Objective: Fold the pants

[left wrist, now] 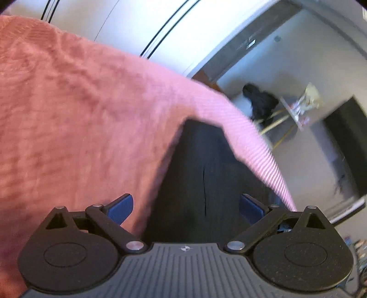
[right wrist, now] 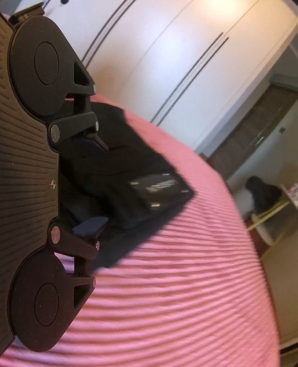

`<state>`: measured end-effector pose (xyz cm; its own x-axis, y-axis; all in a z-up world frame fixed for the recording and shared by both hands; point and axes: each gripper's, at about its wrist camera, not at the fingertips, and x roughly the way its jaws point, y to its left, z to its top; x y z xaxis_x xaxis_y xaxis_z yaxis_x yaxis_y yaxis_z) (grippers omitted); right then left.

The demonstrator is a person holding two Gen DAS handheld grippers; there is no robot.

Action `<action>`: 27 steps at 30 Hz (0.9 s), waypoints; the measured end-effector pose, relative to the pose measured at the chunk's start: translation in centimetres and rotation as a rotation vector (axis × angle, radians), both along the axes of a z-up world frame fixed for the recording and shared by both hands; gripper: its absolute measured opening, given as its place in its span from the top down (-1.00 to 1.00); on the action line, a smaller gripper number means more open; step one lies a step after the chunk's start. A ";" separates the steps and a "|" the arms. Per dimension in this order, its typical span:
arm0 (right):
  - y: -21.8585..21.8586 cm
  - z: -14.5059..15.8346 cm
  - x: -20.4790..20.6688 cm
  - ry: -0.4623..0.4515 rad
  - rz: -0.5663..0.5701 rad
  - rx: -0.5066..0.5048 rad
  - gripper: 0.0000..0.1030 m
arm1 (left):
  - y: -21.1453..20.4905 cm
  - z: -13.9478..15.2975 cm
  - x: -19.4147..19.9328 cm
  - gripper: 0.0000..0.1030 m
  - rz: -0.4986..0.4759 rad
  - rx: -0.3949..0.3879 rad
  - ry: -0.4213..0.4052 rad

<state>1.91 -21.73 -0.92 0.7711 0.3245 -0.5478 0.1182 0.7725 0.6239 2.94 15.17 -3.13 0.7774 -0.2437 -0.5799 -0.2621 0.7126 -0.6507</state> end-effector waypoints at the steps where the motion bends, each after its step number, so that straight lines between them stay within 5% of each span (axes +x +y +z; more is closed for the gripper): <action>1: 0.8 0.3 0.1 -0.004 0.001 -0.018 -0.29 | -0.3 0.0 -0.4 -0.92 -0.006 0.011 0.006; 7: 2.0 0.0 0.7 0.006 0.023 0.046 -0.14 | -1.7 -0.8 -1.4 -0.92 -0.066 -0.024 0.039; 12: 1.6 -2.2 2.0 0.039 -0.023 0.079 0.41 | -1.8 -1.4 -1.3 -0.85 -0.032 -0.069 0.058; 18: 0.6 -3.0 2.8 0.002 -0.076 0.159 0.42 | -1.0 -0.7 -2.9 -0.77 0.027 -0.120 0.011; 22: 0.3 -4.1 3.3 0.002 -0.087 0.198 0.43 | -2.5 0.3 -3.3 -0.77 -0.012 -0.084 -0.030; 27: 0.8 -4.3 4.0 -0.005 -0.063 0.147 0.47 | -3.9 -1.1 -1.1 -0.77 -0.039 -0.049 0.037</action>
<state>5.90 -20.97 -5.18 0.7951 0.3516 -0.4941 0.1605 0.6636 0.7306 1.80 11.27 -4.25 0.7452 -0.3023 -0.5944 -0.2589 0.6903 -0.6756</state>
